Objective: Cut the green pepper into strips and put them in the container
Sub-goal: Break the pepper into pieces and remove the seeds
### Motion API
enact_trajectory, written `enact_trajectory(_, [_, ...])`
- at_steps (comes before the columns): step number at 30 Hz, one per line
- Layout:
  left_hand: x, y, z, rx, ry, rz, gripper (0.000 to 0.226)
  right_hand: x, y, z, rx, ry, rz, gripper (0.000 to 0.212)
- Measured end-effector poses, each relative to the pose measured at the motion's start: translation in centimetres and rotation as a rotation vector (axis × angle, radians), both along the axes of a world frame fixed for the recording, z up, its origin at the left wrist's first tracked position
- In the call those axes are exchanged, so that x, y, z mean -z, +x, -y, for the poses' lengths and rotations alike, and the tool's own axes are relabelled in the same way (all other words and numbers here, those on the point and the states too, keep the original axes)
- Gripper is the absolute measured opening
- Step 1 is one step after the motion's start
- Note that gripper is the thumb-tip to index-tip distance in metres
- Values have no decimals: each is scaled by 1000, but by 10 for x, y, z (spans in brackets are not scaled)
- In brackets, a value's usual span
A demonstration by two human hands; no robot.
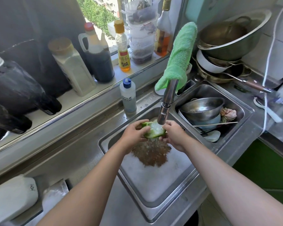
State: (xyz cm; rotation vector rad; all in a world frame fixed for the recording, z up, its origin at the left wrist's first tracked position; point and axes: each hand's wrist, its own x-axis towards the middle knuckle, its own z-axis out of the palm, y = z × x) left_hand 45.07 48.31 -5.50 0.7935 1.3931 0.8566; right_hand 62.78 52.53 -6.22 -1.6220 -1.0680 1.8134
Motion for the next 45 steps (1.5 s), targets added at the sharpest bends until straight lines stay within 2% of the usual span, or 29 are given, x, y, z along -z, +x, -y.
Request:
enact_trajectory(2, [2,-6,4,-58,3,13,23,-7,-6,3,-52,67,-15,44])
enact_trajectory(4, [2,-10,7,-81,9,1,21,-10,-7,5,-146,125,3,49])
enact_trajectory(10, [0,-18,14,-18,93,-73,35,-7,5,2,-438,411,369,26])
enact_trajectory(13, [1,-14,16,10,166,-147,44,-3,3,3,-361,403,373,14])
enact_trajectory(17, [4,-6,14,-6,193,-106,64,-2,-2,6,-149,473,429,24])
enact_trajectory(20, [4,-5,13,30,158,-137,59,-4,2,8,-72,327,260,53])
enact_trajectory(21, [6,-3,12,49,156,-149,58,-2,6,8,-71,276,198,55])
enact_trajectory(25, [9,9,10,76,139,-108,57,2,19,7,24,241,181,24])
enact_trajectory(30, [8,21,2,71,143,-168,52,4,29,6,18,224,225,10])
enact_trajectory(34, [7,12,6,115,132,-222,47,-2,27,-5,-130,201,301,15])
enact_trajectory(37, [12,-3,15,112,155,-271,50,-7,19,-13,-242,91,213,17])
enact_trajectory(45, [9,-25,29,20,132,-199,58,-6,4,-8,-256,107,55,29])
